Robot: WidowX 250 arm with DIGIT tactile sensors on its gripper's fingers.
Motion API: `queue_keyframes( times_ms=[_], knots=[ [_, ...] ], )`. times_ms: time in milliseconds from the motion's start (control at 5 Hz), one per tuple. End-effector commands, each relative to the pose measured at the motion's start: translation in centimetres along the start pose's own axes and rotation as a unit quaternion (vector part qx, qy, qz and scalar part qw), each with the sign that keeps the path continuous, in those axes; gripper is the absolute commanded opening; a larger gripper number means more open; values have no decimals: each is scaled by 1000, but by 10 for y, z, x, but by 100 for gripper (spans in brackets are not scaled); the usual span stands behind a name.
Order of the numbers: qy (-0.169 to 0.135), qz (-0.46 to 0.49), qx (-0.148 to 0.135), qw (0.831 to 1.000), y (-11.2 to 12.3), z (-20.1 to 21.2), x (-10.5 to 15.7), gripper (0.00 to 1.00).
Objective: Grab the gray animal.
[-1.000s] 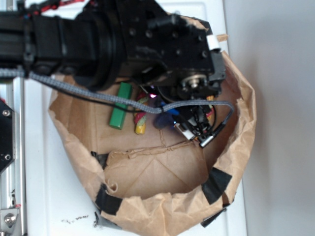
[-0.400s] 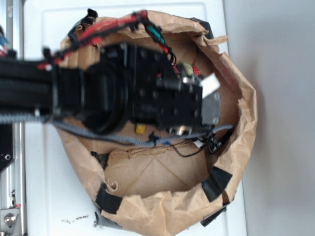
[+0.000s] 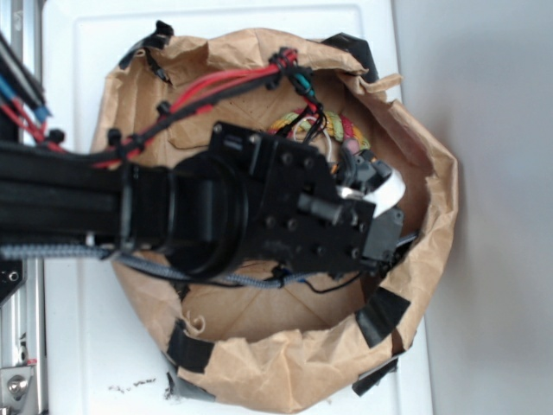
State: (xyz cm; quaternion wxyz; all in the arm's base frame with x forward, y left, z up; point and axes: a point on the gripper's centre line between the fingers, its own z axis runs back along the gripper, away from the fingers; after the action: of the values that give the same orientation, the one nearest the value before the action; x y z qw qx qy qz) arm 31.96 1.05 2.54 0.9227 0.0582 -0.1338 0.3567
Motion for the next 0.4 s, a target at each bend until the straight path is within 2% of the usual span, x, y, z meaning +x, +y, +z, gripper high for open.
queue_keyframes(
  times_ms=[0,200],
  knots=[
    [15,3,-7,1000,6,2,-2,0],
    [23,7,-15,1000,11,13,2,0]
  ],
)
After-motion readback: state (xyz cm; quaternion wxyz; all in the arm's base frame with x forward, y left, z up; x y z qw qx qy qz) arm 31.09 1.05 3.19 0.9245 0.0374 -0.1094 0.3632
